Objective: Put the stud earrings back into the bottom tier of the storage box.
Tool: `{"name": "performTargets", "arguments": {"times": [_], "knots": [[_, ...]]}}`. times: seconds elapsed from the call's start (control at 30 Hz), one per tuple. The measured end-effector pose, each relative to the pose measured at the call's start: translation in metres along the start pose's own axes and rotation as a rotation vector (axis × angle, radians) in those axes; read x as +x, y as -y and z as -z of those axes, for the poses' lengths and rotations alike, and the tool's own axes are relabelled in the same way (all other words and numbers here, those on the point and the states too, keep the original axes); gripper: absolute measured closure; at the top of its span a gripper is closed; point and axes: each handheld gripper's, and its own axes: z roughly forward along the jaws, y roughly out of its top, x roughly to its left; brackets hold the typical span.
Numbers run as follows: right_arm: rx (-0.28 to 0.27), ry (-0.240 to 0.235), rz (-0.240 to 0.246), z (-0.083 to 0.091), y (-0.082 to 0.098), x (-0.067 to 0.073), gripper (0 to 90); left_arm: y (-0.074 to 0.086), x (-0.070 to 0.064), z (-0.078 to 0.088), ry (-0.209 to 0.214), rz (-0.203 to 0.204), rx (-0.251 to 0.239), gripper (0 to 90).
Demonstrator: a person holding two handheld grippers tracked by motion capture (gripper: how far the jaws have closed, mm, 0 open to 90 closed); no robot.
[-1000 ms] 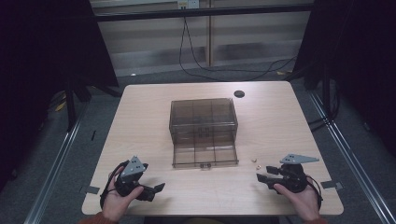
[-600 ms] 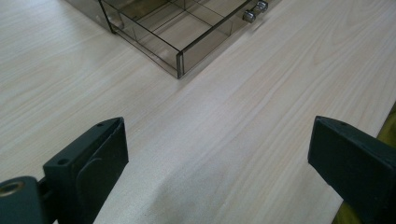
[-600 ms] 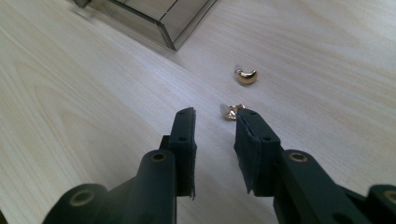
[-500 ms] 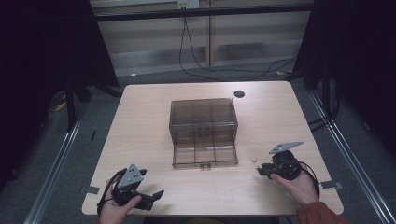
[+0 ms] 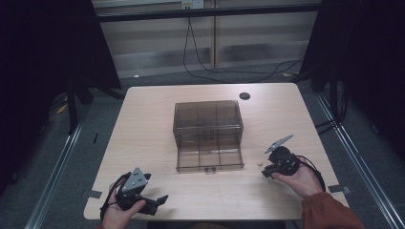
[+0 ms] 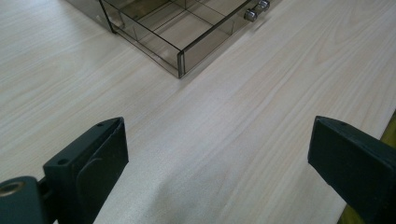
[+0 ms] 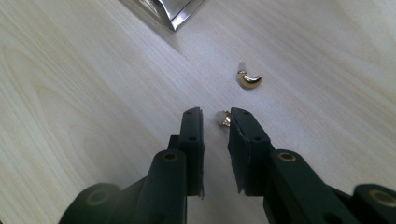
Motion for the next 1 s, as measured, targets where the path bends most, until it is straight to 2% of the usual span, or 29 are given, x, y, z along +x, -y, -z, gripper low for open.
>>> {"name": "performTargets", "arguments": {"times": [0.03,0.17,0.27,0.33,0.4,0.57,0.63,0.83,1.0], "knots": [[0.01,-0.001,0.012,-0.001,-0.002,0.0,75.2,0.0,0.0,0.0,-0.001,0.014,-0.004,4.9],[0.059,0.014,0.038,-0.005,-0.011,0.0,74.3,0.001,0.0,-0.001,0.0,0.008,-0.003,4.7],[0.095,0.028,0.057,-0.01,-0.018,0.0,74.2,0.001,0.001,-0.001,-0.001,-0.011,0.014,4.7],[0.115,0.022,0.063,-0.011,-0.021,0.001,74.9,0.001,0.002,0.0,-0.005,-0.001,0.013,4.7],[0.129,0.028,0.082,-0.013,-0.023,0.0,76.4,0.001,0.003,0.0,-0.007,-0.007,0.023,4.8],[0.173,0.035,0.094,-0.017,-0.028,0.002,78.9,0.001,0.001,-0.002,0.005,-0.008,0.017,4.7],[0.182,0.036,0.11,-0.02,-0.031,0.002,79.8,0.001,0.001,-0.002,-0.005,-0.009,0.021,4.2],[0.208,0.041,0.1,-0.021,-0.035,0.003,84.9,0.002,0.002,-0.002,-0.006,-0.016,0.017,4.1],[0.202,0.031,0.098,-0.02,-0.035,0.003,85.9,0.002,0.003,-0.003,-0.002,-0.004,0.019,4.1]]}}
